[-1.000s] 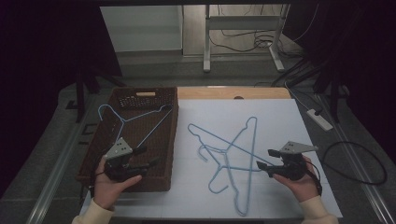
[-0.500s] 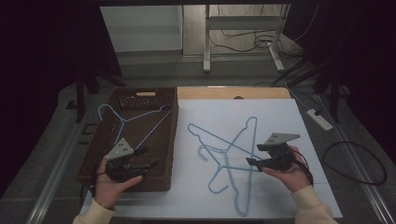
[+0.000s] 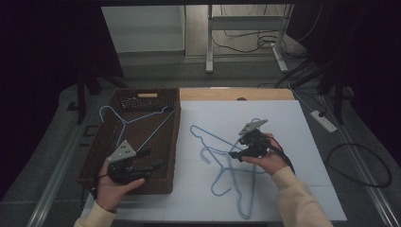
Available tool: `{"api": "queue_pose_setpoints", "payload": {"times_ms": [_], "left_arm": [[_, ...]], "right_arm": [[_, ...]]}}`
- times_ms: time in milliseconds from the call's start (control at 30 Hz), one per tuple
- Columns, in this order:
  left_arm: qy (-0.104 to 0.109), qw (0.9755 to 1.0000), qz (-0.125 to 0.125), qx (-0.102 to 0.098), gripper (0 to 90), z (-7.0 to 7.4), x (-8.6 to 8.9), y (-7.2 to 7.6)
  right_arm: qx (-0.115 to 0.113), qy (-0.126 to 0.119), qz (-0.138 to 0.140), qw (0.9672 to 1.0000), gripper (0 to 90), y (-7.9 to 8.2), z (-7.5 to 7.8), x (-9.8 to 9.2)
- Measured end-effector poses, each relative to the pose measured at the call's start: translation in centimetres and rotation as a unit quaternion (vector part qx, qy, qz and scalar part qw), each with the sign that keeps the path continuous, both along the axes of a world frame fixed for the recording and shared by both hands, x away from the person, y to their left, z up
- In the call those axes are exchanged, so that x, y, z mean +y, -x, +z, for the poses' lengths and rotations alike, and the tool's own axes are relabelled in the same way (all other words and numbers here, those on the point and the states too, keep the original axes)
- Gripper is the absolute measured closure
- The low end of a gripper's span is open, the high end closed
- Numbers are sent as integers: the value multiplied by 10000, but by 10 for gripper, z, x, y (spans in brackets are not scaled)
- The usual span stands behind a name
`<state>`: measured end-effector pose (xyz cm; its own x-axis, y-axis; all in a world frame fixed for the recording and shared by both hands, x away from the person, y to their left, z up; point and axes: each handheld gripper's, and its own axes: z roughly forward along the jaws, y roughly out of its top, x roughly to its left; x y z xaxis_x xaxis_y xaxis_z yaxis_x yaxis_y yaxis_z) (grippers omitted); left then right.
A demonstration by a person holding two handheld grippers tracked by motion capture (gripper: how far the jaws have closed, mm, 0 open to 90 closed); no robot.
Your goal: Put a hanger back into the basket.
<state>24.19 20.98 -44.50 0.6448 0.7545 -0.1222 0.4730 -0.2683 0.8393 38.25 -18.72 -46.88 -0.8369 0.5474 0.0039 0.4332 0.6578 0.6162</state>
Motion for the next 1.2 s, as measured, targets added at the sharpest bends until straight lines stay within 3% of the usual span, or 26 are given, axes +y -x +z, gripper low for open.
{"api": "queue_pose_setpoints", "payload": {"times_ms": [167, 400, 633, 700, 800, 867, 1000, 1100, 1200], "left_arm": [[-3, 10000, -10, -18, 356, 0, 0, 0], [-27, 10000, -24, -30, 356, 0, 0, 0], [-39, 10000, -20, -40, 354, 1, 0, 0], [-37, 10000, -22, -51, 354, 1, 0, 0], [-37, 10000, -18, -58, 354, 1, 0, 0], [-37, 10000, -24, -59, 354, 2, 1, 0], [-38, 10000, -23, -73, 354, 2, 1, 1], [-36, 10000, -25, -83, 354, 3, 1, 1], [-33, 9999, -28, -100, 354, 4, 1, 2]], "right_arm": [[141, 363, 146, 9991, 318, -13, -12, 22], [182, 585, 244, 9978, 378, -24, -19, 39], [281, 1021, 486, 9932, 503, -31, -28, 54], [319, 1194, 585, 9906, 580, -33, -31, 60], [354, 1235, 645, 9896, 617, -33, -32, 62], [387, 1273, 727, 9884, 726, -34, -34, 65], [391, 1281, 785, 9879, 831, -33, -34, 66], [252, 1396, 742, 9871, 857, -31, -32, 66], [253, 1262, 644, 9896, 860, -29, -26, 62]]}}
